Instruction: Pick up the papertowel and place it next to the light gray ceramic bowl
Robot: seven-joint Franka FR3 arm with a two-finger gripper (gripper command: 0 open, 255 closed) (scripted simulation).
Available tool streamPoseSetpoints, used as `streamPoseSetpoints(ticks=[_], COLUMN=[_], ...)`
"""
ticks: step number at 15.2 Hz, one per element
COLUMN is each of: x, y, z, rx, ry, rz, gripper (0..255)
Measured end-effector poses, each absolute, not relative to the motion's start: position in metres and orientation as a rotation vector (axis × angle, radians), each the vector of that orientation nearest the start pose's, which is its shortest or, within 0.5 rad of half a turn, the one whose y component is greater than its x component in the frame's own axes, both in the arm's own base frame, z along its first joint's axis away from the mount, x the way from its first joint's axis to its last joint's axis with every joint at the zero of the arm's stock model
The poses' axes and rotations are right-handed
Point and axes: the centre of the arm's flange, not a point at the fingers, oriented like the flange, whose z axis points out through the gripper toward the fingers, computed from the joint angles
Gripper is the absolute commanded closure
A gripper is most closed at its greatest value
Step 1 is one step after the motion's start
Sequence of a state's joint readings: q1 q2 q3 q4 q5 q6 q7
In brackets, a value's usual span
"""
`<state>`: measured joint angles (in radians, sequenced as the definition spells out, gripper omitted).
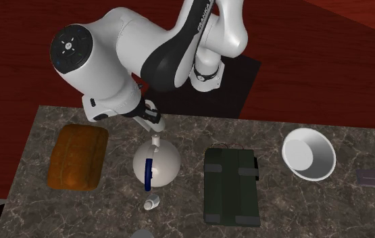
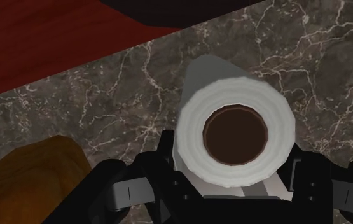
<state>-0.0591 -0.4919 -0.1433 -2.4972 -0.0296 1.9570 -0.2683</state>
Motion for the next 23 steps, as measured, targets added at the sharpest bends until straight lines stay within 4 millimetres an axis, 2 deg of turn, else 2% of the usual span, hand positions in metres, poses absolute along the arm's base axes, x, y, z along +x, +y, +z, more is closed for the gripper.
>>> streamPoseSetpoints(ticks=[23], x=[0.381], y=[-0.081], z=[0.574], rx=[-3.086], ry=[-0.149], rz=[0.065], gripper=[255])
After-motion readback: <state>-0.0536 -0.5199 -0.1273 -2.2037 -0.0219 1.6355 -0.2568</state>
